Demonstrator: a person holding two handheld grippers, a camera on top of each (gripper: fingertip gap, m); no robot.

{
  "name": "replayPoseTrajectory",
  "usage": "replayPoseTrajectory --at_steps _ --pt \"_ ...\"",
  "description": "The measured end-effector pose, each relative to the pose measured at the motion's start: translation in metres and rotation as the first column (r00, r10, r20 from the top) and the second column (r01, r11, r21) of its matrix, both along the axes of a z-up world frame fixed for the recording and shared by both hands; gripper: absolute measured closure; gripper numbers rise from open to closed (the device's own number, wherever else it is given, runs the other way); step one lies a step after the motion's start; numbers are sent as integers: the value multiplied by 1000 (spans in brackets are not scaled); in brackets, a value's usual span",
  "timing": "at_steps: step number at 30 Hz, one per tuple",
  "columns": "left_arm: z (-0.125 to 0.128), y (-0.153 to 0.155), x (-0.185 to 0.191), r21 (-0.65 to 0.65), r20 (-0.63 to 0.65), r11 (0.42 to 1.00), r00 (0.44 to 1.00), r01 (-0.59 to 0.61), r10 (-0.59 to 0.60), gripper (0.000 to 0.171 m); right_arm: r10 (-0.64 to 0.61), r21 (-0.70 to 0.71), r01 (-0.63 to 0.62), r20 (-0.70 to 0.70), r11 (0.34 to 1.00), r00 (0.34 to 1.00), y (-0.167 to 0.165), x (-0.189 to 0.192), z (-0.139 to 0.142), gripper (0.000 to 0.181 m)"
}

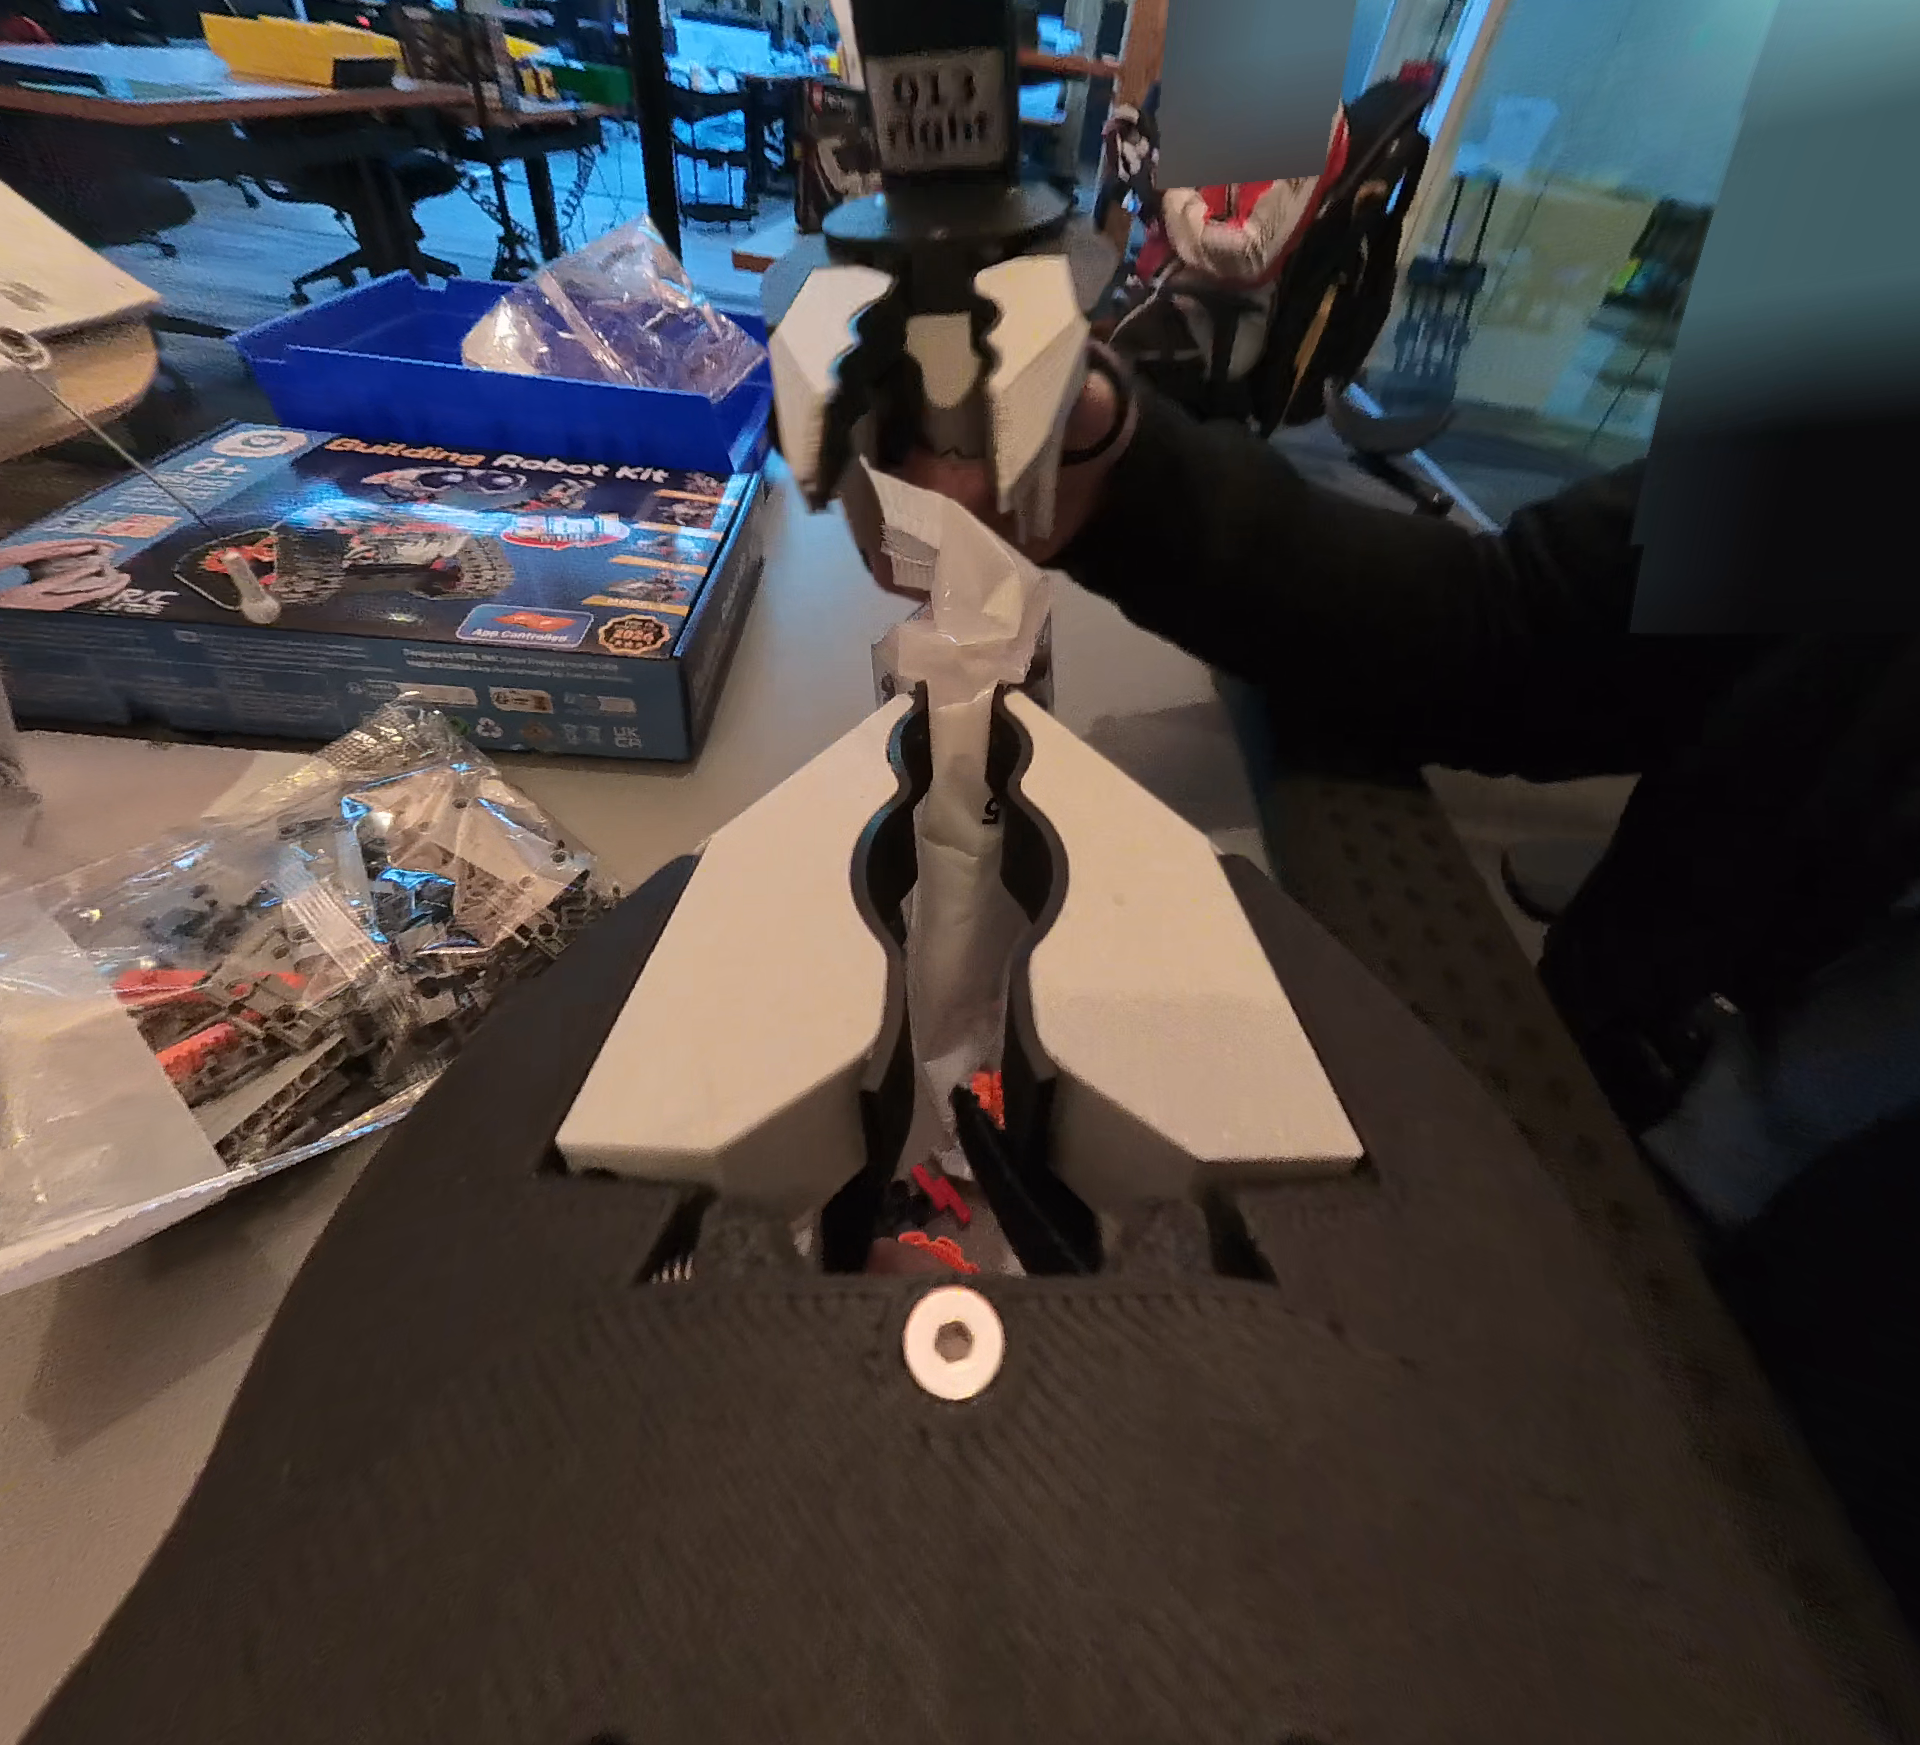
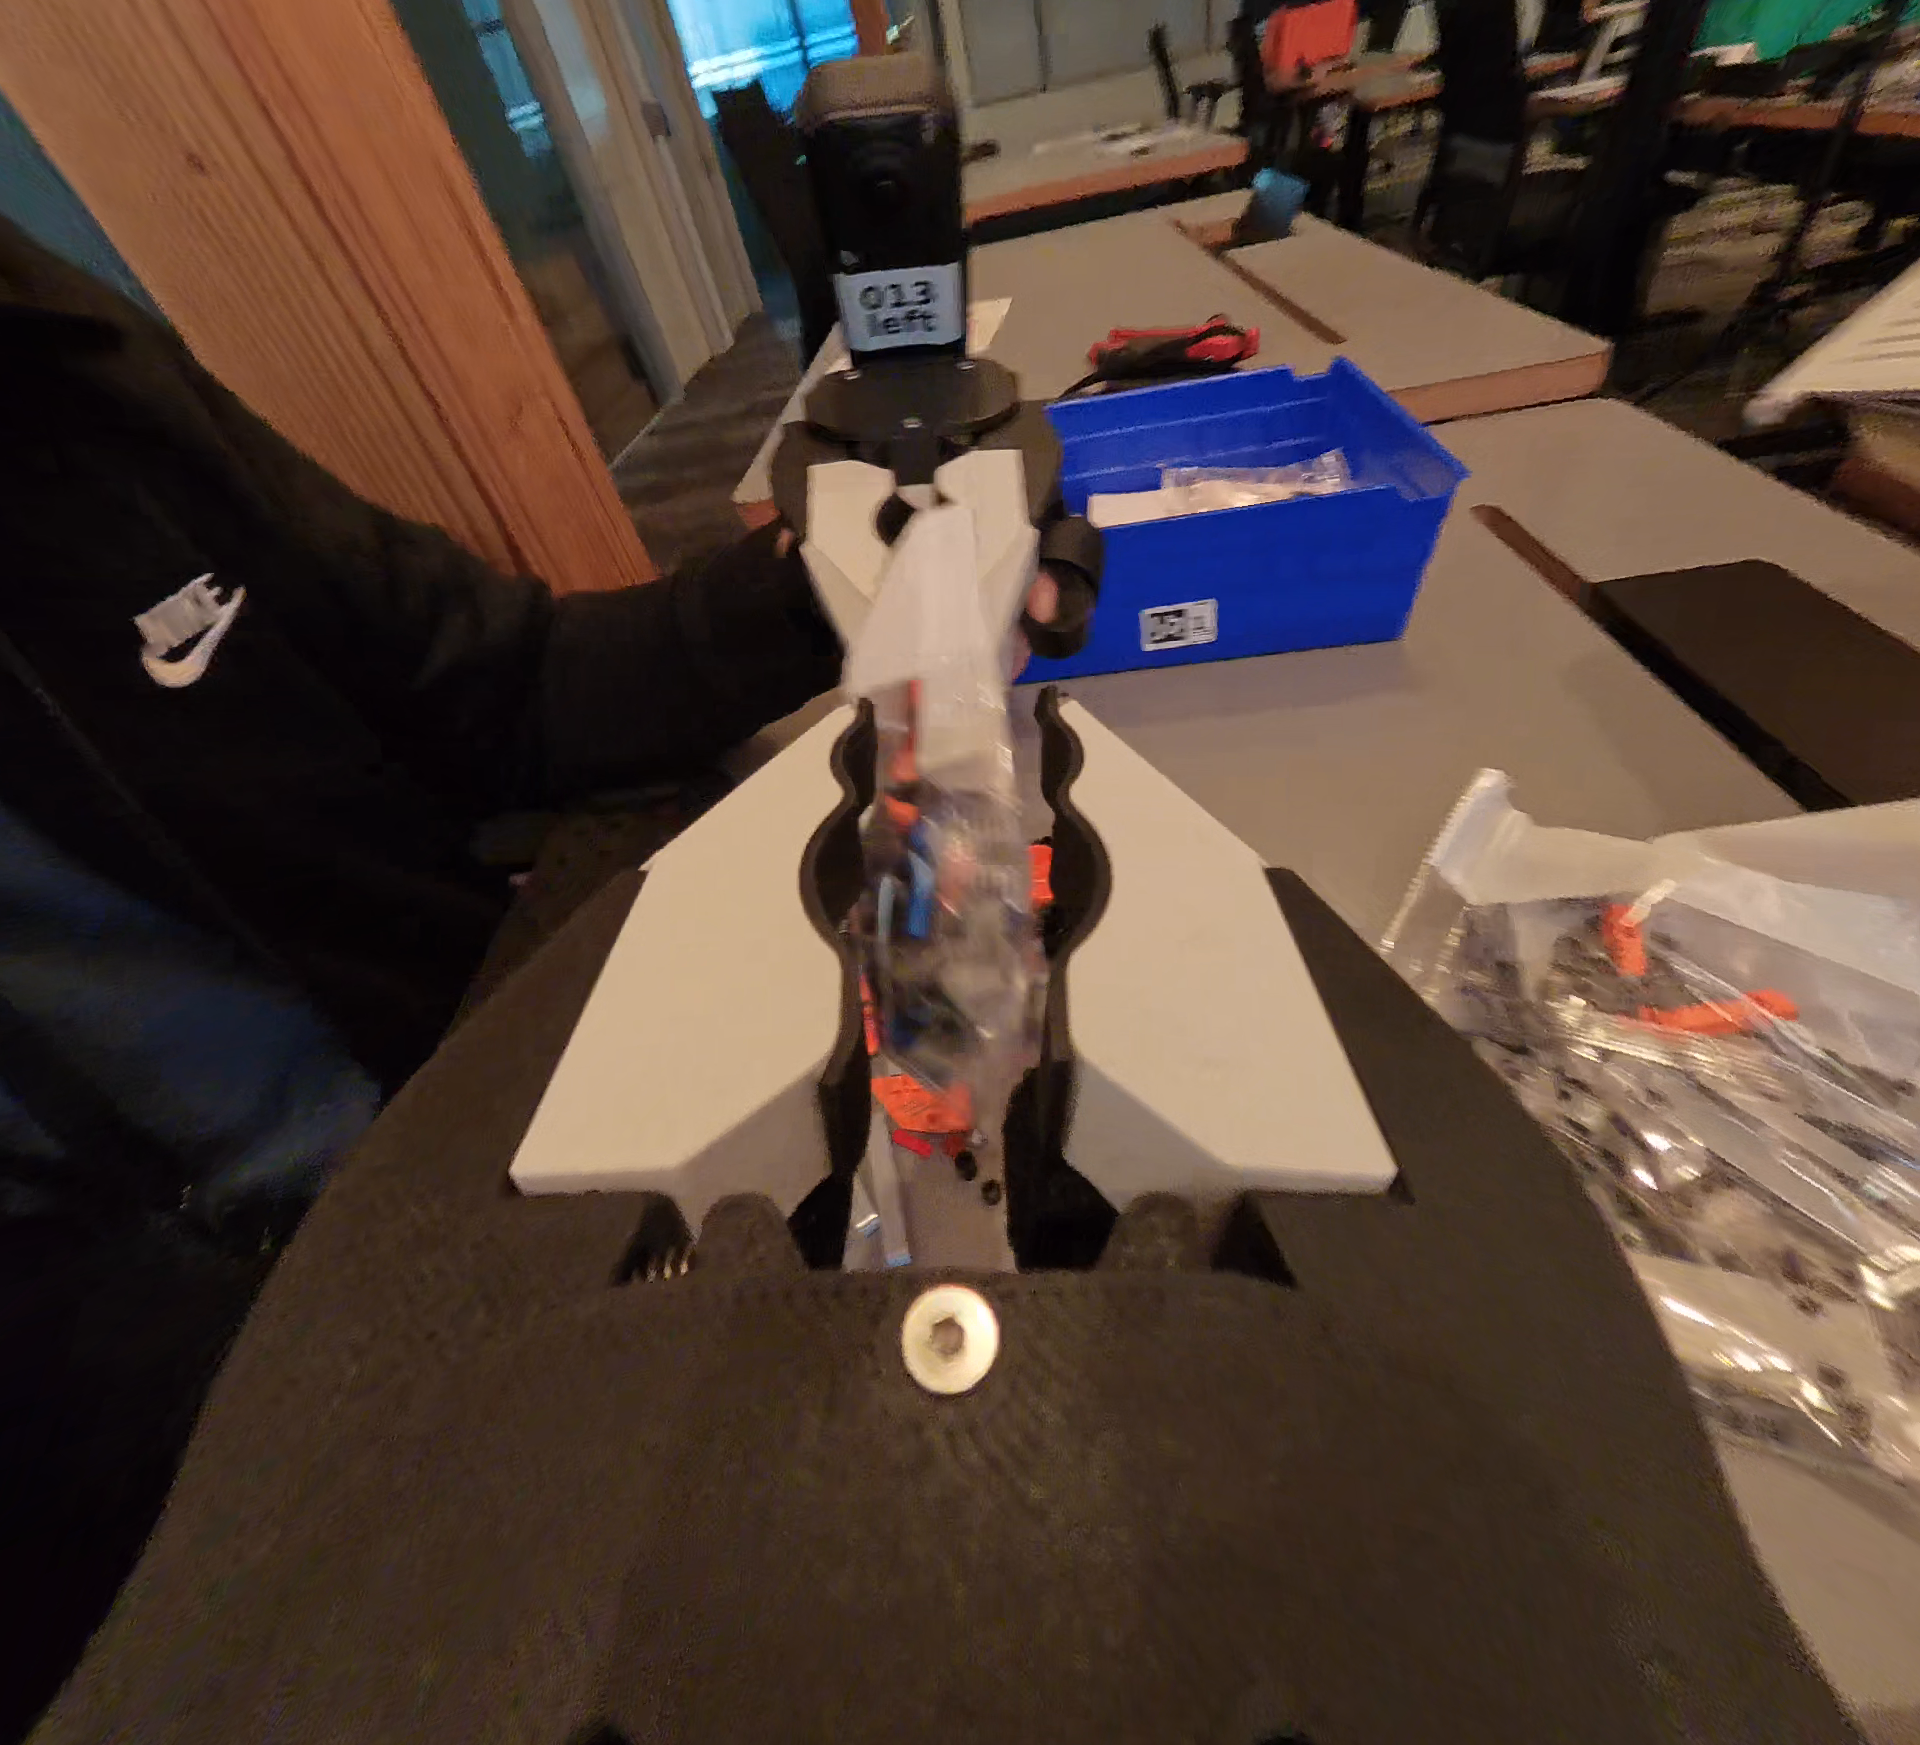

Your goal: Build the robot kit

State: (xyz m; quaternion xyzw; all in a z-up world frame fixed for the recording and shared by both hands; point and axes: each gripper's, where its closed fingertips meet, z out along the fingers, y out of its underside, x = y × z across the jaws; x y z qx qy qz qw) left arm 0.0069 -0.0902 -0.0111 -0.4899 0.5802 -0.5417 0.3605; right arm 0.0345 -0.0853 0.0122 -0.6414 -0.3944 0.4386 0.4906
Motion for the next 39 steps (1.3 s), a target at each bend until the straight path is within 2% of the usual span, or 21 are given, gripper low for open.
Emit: replayPoseTrajectory --at_steps 4,7,15,16,18,22,25,26,29,32,34,39 --pt "-7 -5 3 37 -19 999 1000 16 -15 164 -1 3 1 61 1000 998 -4 -12 -8 180" --pt "-4 -3 2 35 -7 999 1000 6 -6 164 1 20 -2 11 1000 1000 -5 -9 2 181" --pt "-5 12 4 -52 -10 997 998 -57 56 163 -51 133 39 93 990 994 -10 -11 8 181" --pt "-4 14 5 -56 -10 996 997 -71 71 159 -55 132 42 95 990 994 -10 -10 8 181" --pt "2 15 5 -60 0 994 996 -92 93 135 -78 125 65 102 990 992 -7 -6 8 181" --pt "22 7 0 -26 75 996 994 -80 82 120 -104 120 87 142 989 984 -5 -1 2 181" --pt "22 11 -2 3 53 993 992 -116 116 109 -121 115 100 187 988 975 -2 -2 -8 181" --pt "23 11 -4 -8 59 994 993 -106 106 110 -118 111 99 180 989 977 -2 -3 -8 181" --pt "17 3 -1 6 35 998 997 -69 68 133 -126 117 105 194 988 973 -1 -5 -9 181" --pt "9 1 6 44 2 995 996 -86 86 151 -124 108 102 220 989 967 0 -8 -16 181" --pt "2 9 8 91 -22 986 990 -139 142 169 -128 105 105 239 989 963 1 -8 -20 181" --pt "4 9 7 101 0 986 991 -134 135 171 -121 103 100 214 990 969 0 -11 -19 181"
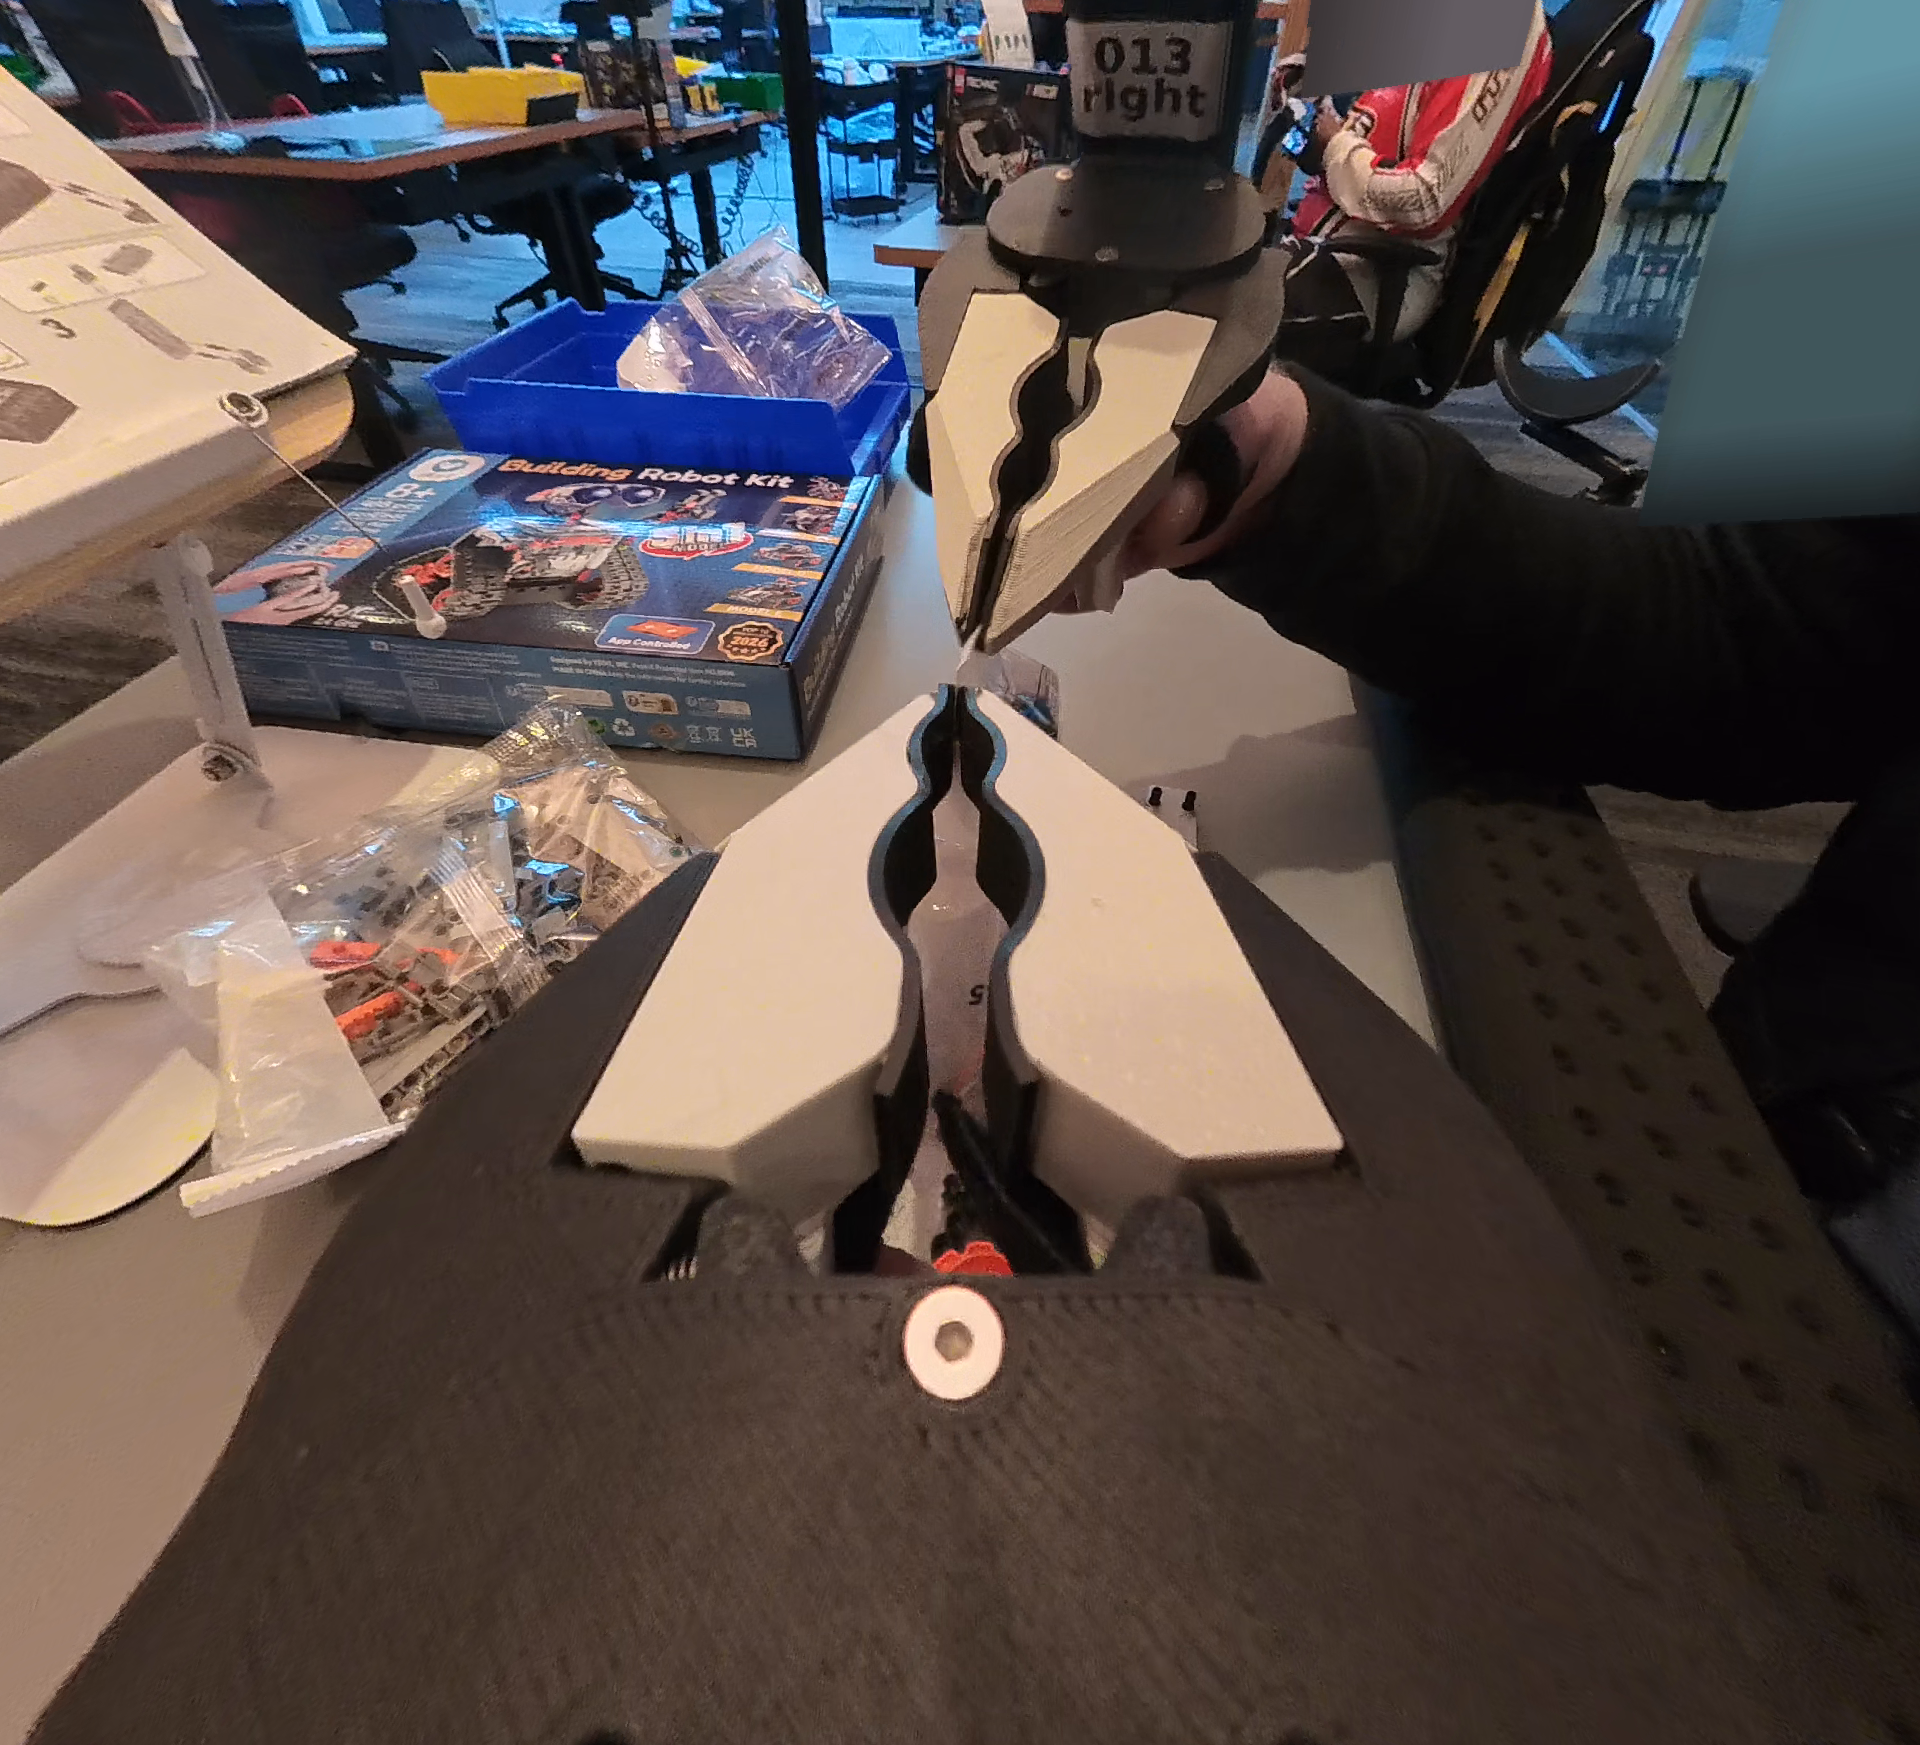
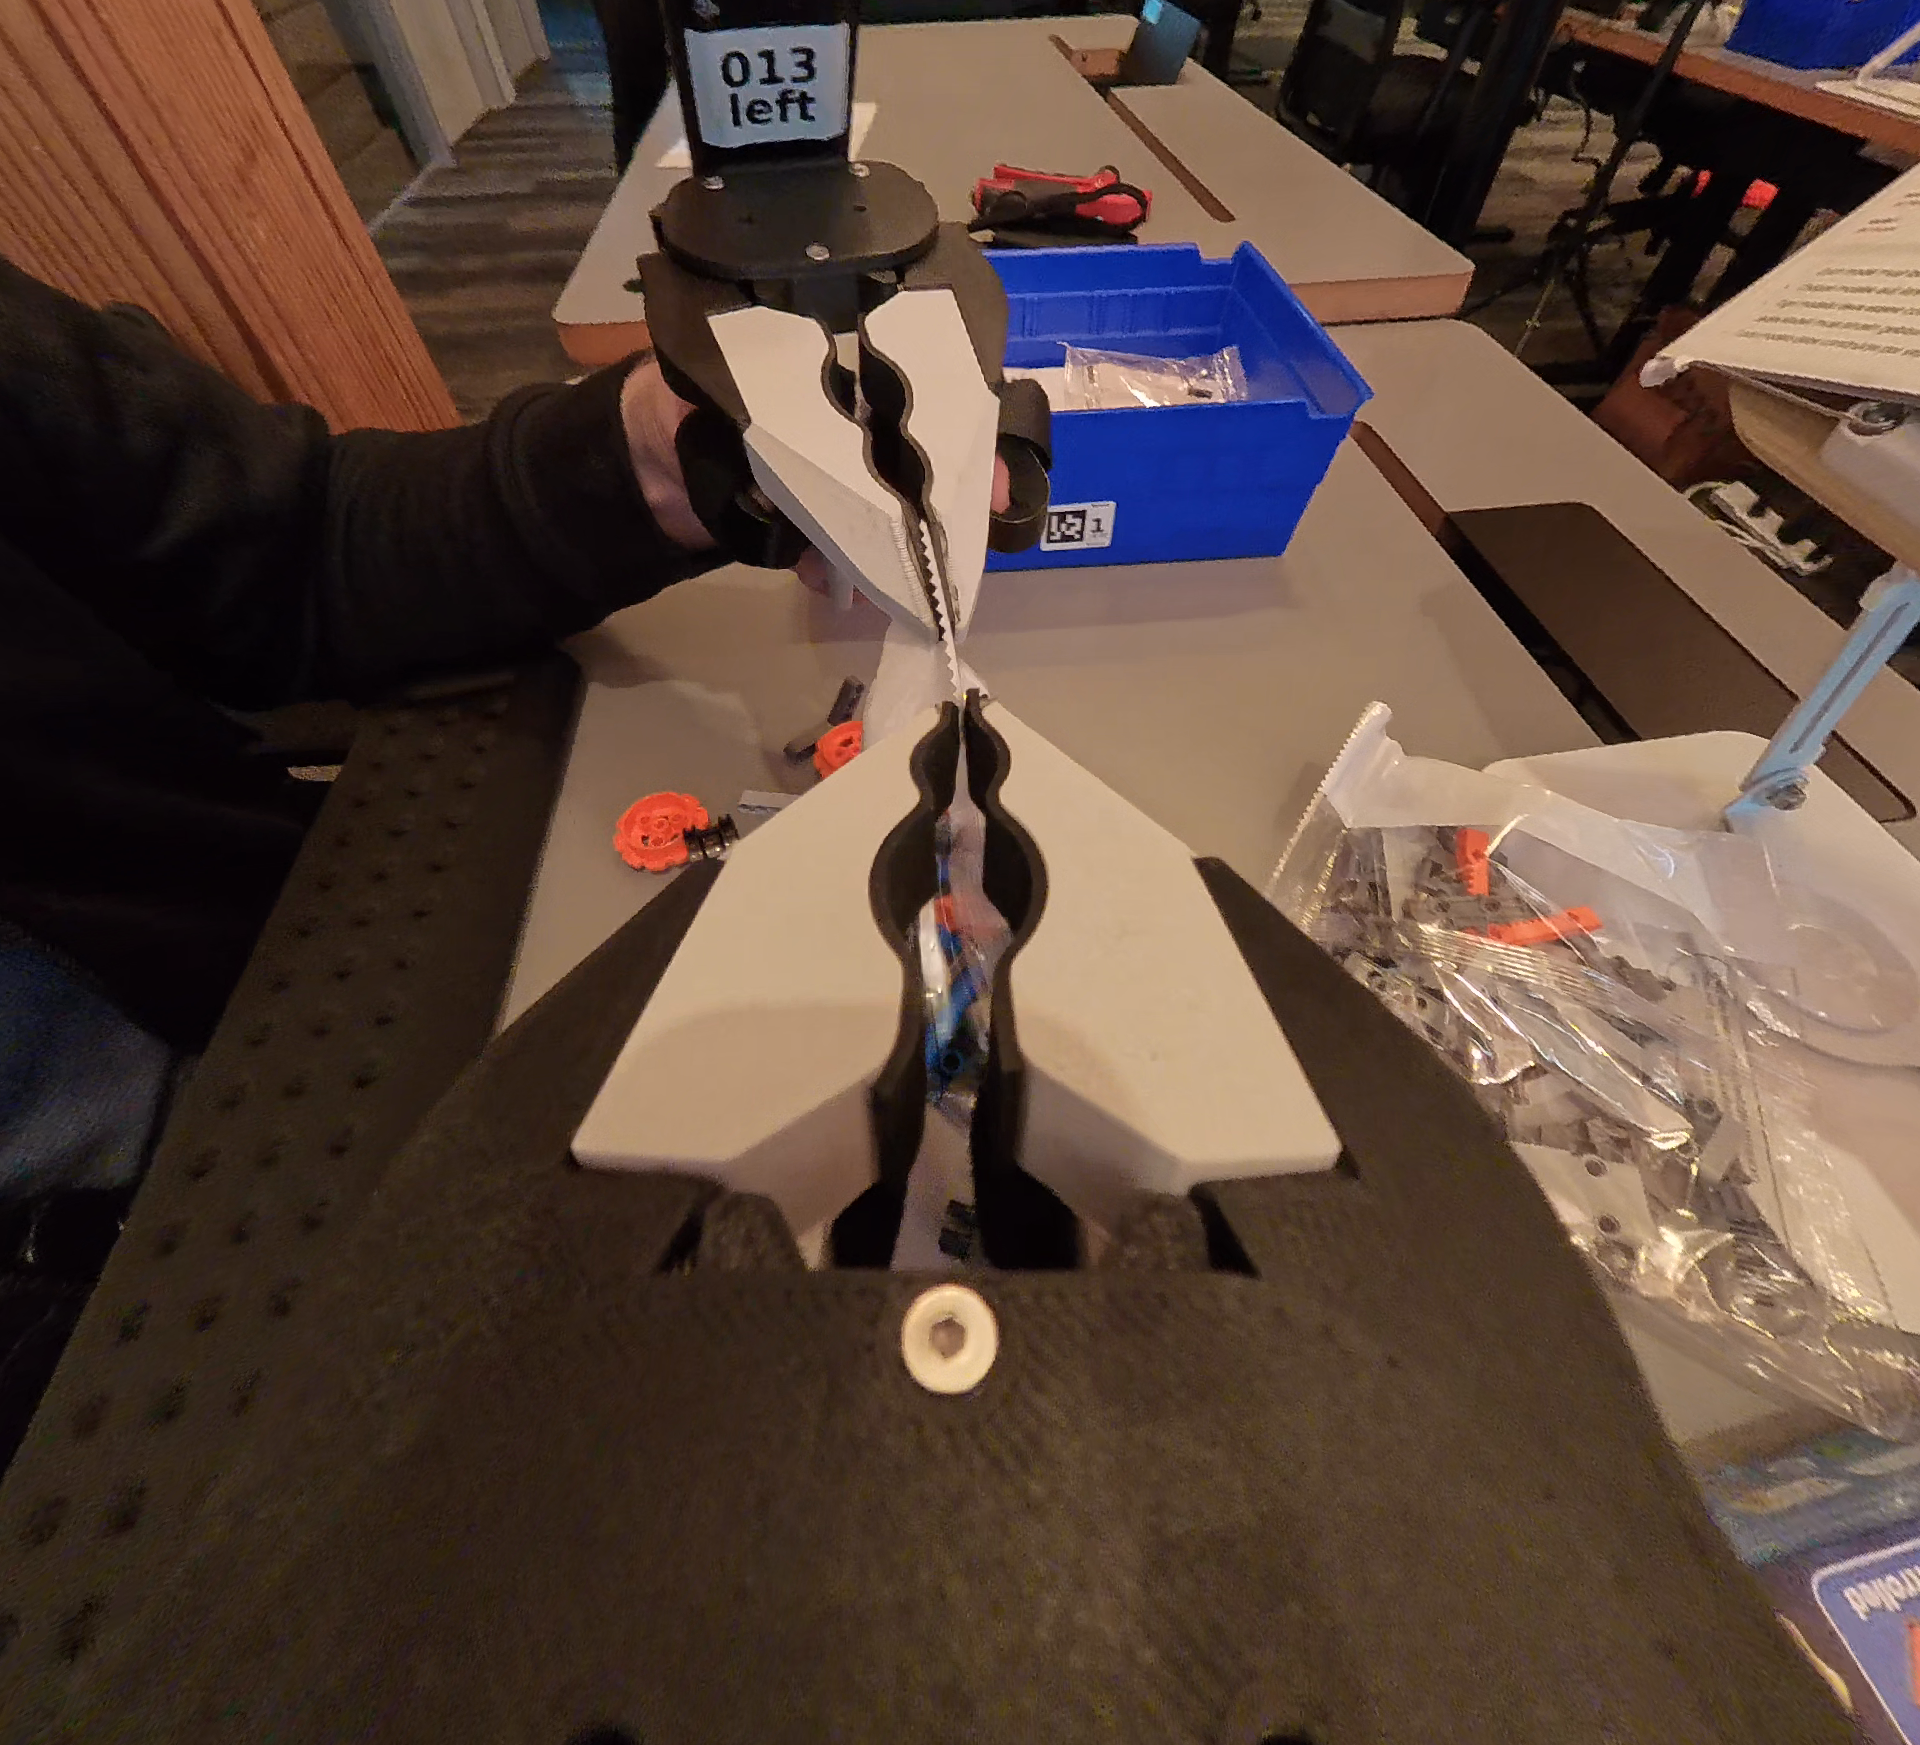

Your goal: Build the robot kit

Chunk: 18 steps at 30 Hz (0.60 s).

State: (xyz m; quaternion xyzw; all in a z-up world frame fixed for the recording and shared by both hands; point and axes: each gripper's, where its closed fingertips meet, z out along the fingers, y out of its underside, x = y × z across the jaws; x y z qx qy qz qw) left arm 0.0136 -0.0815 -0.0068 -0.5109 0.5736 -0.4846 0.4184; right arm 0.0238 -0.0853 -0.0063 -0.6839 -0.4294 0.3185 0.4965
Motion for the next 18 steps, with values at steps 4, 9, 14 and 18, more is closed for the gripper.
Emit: replayPoseTrajectory --at_steps 4,9,14,18 --pt "-6 -6 2 2 -20 1000 999 31 -31 171 19 38 -21 47 999 999 -4 -9 -4 181" --pt "-3 -8 4 -6 5 999 999 40 -40 171 -28 71 22 83 997 996 0 -7 -3 181" --pt "-3 -8 4 18 -1 1000 1000 23 -23 171 -33 46 28 111 999 993 1 -12 -13 181" --pt "-9 -6 5 15 -30 1000 999 17 -16 171 -65 49 59 138 997 988 5 -11 -18 181"
